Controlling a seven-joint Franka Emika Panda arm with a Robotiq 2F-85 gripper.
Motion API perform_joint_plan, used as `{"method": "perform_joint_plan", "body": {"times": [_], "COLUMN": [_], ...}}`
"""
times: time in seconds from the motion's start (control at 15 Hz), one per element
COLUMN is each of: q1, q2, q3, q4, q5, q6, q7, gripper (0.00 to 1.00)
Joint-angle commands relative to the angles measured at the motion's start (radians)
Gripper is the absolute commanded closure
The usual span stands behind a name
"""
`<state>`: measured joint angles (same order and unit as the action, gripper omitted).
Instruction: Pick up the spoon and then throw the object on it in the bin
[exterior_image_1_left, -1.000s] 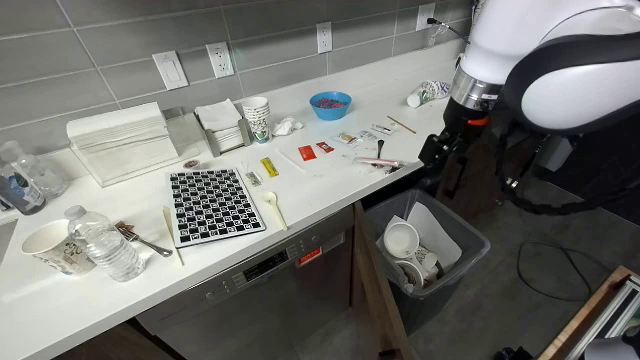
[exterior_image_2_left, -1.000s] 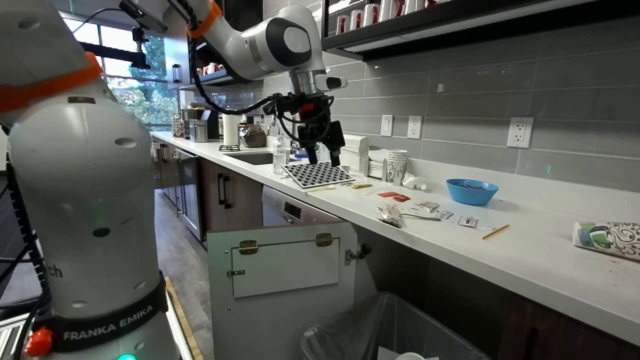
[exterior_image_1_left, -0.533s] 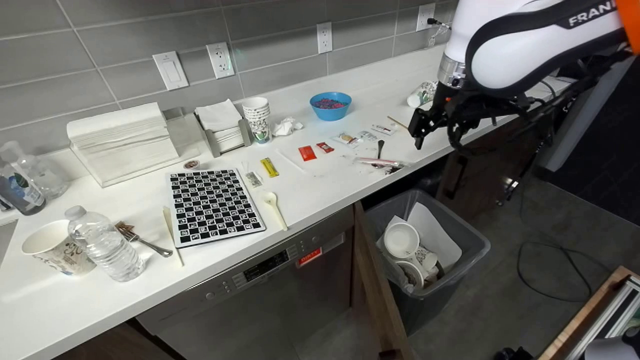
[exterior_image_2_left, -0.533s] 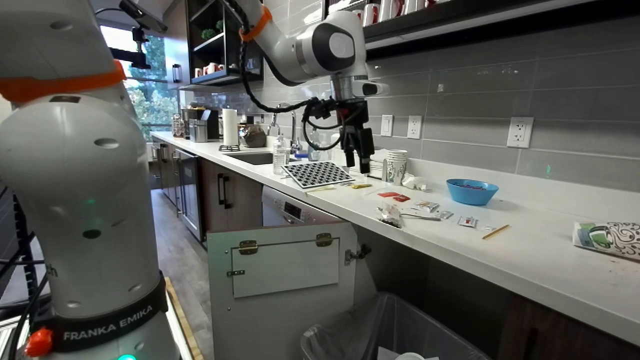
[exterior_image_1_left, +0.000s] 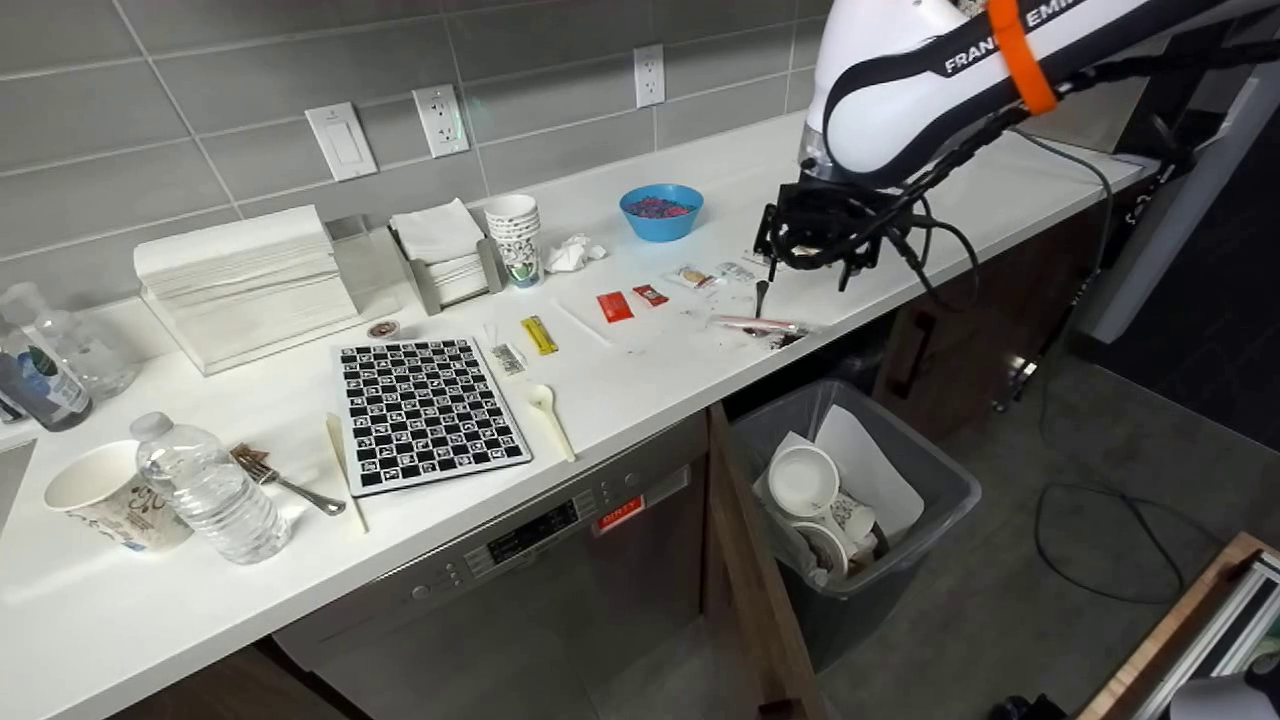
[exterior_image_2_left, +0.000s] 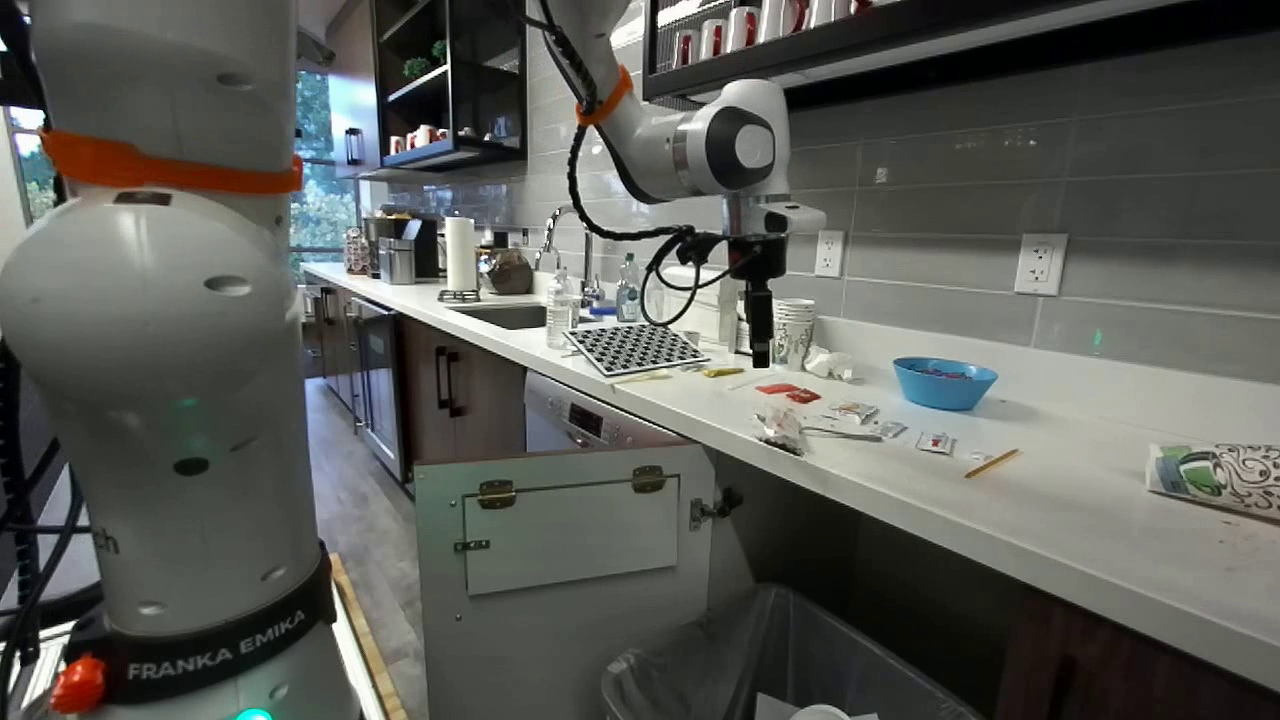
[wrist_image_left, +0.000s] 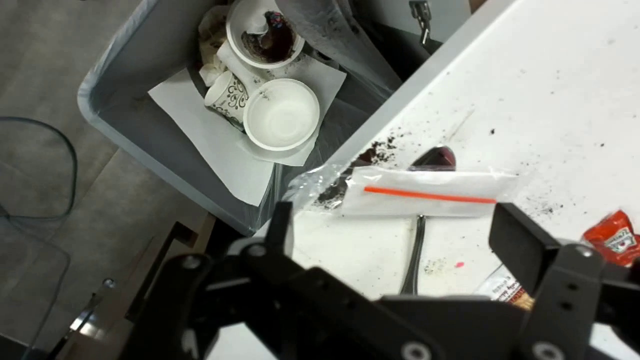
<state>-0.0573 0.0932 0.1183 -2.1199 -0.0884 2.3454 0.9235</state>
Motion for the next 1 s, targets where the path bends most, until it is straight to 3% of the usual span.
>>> {"method": "perform_joint_plan", "body": {"times": [0.0,0.27,0.73,0.93], "q1": [0.054,0.067,0.088,0.1], "q2": [0.03,0.077,0.179,0.217], "q3": [-0.051,-0.06,-0.085,-0.106], "q4": [0.032,0.077,0.114,0.143], "q5": [0.008,0.011,0.041,0.04], "q6": [-0.002,-0.002,0.153,0.163], "q7": [0.018,0.042,-0.049,-0.081], "gripper": [0.0,0.0,0.0,0.0]}}
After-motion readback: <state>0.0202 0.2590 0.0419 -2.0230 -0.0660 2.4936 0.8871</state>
